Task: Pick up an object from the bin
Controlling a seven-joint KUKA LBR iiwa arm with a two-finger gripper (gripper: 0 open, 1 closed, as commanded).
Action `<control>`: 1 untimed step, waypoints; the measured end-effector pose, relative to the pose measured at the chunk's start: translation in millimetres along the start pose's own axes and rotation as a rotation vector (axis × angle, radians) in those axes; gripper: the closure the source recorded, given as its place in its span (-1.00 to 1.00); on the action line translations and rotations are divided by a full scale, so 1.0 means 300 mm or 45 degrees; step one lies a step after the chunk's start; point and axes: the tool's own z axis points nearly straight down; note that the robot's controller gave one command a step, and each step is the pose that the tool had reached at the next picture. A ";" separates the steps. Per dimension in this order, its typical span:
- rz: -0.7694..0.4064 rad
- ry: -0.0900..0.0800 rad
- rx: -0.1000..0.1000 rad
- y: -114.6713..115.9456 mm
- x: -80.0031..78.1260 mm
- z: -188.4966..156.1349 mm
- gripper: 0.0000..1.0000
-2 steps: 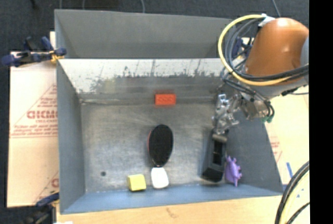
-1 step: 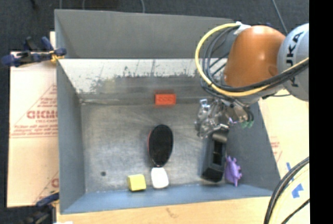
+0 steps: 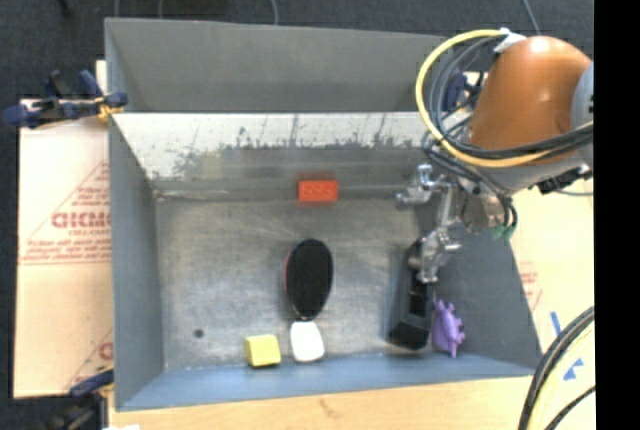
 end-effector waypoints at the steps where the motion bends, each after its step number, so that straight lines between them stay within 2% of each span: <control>1: 0.010 0.000 0.002 -0.016 0.001 -0.008 -1.00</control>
Offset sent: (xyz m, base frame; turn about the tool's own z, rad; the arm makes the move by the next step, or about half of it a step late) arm -0.0833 -0.0518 -0.0461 -0.0969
